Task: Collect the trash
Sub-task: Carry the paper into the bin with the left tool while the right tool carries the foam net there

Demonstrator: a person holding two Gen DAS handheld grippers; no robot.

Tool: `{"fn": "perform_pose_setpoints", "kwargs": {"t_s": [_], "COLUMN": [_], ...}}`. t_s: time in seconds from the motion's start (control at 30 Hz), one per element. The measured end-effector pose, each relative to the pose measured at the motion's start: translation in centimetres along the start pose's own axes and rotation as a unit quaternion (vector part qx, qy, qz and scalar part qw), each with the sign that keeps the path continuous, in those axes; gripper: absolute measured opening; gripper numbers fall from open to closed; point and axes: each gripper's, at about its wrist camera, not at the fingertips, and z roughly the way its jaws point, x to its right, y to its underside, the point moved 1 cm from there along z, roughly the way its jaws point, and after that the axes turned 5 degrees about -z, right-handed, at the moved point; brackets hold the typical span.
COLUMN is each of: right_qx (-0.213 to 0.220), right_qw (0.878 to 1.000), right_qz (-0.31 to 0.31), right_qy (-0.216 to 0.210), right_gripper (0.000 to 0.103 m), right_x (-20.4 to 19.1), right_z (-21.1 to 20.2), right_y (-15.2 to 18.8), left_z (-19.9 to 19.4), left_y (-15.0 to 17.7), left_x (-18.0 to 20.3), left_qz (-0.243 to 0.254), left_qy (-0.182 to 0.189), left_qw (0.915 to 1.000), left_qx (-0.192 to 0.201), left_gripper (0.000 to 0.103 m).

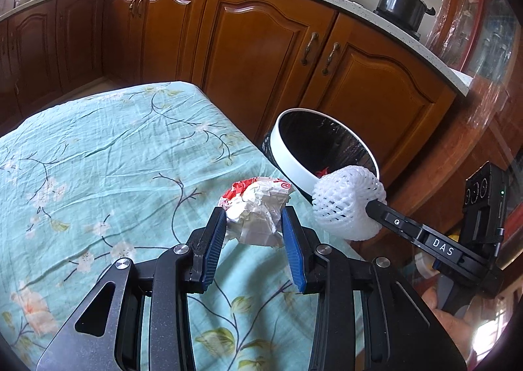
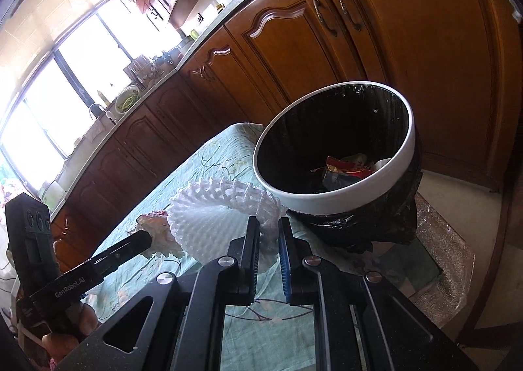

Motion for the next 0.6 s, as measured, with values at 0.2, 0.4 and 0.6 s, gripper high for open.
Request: {"fn": "perform_pose_setpoints", "kwargs": {"t_s": [0.2,0.4,0.6], "right_qx": [0.006,0.012,0.018], "right_qw": [1.000,1.000,1.000], "right_qz": [0.004,0.009,0.015], "right_qy": [0.003,0.006,0.012], "right_gripper": [0.012,0.012,0.012], "right_x": [0.4,0.8,1.4], "right_z": [-0.6,-1.3,-1.5], "right_y": [0.0,-0.2,-0.4], "left_z": [0.4,1.0,1.4], "left_y": [0.3,0.1,-0.2], "left_x": [1.0,1.5,2.0], "left_qz": [0.011,0.015,0.022], "left_qy": [0.002,0.003,0.007], "left_qw": [0.9999,0.9998,0.9997], "left_qx": [-0.006,-0.008,-0.010], "left_gripper": [0.034,0.034,0.034]}}
